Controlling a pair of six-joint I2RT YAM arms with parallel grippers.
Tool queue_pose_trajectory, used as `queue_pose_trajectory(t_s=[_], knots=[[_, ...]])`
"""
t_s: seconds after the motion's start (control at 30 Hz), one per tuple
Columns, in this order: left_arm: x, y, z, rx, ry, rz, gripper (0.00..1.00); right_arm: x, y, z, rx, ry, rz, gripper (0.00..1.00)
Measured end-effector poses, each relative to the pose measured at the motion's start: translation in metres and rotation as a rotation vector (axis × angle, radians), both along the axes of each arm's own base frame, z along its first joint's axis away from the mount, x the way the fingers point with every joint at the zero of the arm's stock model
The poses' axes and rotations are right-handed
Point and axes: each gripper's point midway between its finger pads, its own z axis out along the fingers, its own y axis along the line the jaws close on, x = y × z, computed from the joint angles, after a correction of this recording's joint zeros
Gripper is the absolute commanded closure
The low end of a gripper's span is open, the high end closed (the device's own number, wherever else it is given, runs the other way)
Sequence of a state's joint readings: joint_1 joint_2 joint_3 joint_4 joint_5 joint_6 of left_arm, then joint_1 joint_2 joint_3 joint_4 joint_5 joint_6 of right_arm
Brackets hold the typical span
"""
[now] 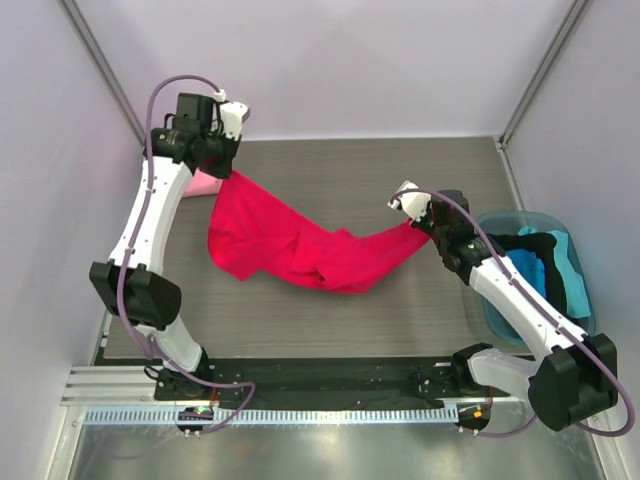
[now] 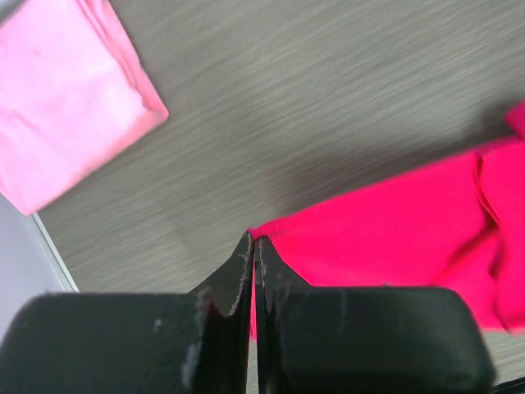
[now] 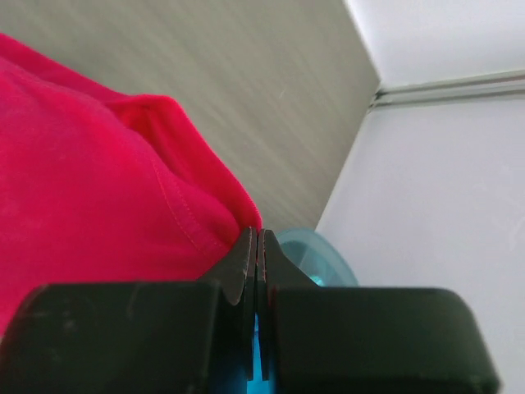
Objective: Fold and stack the t-shirts
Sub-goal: Flatten the tshirt out
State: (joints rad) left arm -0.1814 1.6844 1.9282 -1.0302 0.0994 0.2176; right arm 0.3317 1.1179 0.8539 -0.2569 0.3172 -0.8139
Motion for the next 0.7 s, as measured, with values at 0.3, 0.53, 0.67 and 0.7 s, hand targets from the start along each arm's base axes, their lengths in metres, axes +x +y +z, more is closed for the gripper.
queue_pose_trajectory(t_s=[0.3, 0.53, 0.67, 0.7], knots=[[-0.003, 0.009, -0.062, 0.064, 0.153, 0.032, 1.00, -0.003, 0.013, 0.009, 0.075, 0.070, 0.039, 0.54], [-0.010, 0.020, -0.103, 0.118, 0.248, 0.076, 0.42, 0.037, 0.077, 0.029, 0.260, 0.148, 0.238, 0.59], [-0.014, 0.029, -0.113, 0.150, 0.266, 0.113, 0.37, 0.073, 0.115, -0.016, 0.335, 0.344, 0.302, 0.65], [-0.015, 0.031, -0.116, 0.158, 0.269, 0.119, 0.37, 0.082, 0.123, -0.032, 0.349, 0.397, 0.309, 0.65]])
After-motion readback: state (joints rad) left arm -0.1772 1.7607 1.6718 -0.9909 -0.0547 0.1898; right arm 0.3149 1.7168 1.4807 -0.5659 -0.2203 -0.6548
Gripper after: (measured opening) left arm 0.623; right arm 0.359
